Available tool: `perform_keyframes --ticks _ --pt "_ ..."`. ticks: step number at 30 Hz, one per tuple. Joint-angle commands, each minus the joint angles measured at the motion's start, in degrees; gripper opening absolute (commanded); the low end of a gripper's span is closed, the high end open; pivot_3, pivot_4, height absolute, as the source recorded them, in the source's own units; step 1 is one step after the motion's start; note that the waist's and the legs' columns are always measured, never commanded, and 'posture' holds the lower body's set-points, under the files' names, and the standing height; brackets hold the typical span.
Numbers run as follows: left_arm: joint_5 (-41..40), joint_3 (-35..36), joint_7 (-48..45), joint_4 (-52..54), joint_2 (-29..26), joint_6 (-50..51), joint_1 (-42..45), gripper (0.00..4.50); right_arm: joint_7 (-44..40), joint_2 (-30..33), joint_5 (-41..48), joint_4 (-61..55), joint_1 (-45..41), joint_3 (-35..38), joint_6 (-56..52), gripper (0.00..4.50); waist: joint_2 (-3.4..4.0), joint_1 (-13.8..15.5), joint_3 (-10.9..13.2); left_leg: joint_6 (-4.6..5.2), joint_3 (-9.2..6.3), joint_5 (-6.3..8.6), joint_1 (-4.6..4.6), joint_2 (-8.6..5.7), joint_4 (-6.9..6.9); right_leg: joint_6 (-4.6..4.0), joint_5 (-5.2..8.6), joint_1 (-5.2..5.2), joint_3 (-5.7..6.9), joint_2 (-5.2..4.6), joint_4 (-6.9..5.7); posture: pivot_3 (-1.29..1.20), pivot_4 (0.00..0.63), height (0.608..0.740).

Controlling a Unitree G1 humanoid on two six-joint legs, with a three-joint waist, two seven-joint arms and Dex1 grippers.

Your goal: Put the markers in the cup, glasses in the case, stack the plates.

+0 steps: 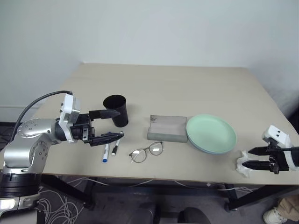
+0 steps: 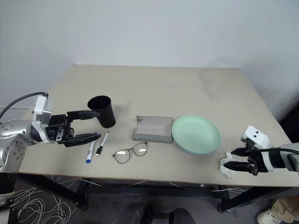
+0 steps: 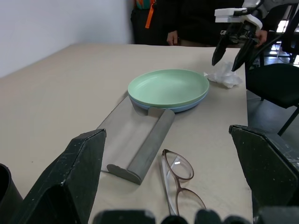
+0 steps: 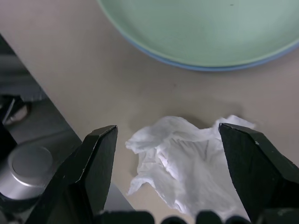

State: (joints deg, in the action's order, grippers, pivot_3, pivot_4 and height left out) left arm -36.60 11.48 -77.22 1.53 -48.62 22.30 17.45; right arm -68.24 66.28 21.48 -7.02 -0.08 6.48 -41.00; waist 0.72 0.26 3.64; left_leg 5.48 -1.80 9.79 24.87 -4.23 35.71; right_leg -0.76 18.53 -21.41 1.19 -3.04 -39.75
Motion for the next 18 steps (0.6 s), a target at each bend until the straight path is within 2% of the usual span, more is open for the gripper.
perform_keyframes --ticks 1,13,18 --pt "-0.3 1.2 0.3 1.4 -0.3 -0.5 0.0 4.50 1.2 1.0 -3.3 -1.8 0.0 -1.9 3.0 3.74 0.00 0.0 0.0 0.01 0.00 0.01 0.01 0.00 0.00 0.00 0.00 0.00 0.00 0.00 0.01 0.00 0.000 0.709" --pt "-0.5 1.4 1.1 2.1 -0.5 -0.3 -0.6 4.50 4.0 -0.2 -10.9 -0.2 -0.7 -9.1 8.5 3.74 -0.01 0.0 0.0 0.02 0.00 0.01 0.02 0.00 0.03 0.05 -0.04 0.01 0.00 0.00 0.02 0.00 0.000 0.709" --pt "-0.4 1.4 1.3 2.0 -0.5 -0.5 -0.6 4.50 3.9 0.1 -12.0 1.9 -2.2 -9.5 9.9 2.23 -0.03 0.0 0.0 0.02 0.00 0.01 0.01 0.00 0.10 0.11 -0.10 0.04 0.00 0.01 0.02 0.00 0.000 0.709"
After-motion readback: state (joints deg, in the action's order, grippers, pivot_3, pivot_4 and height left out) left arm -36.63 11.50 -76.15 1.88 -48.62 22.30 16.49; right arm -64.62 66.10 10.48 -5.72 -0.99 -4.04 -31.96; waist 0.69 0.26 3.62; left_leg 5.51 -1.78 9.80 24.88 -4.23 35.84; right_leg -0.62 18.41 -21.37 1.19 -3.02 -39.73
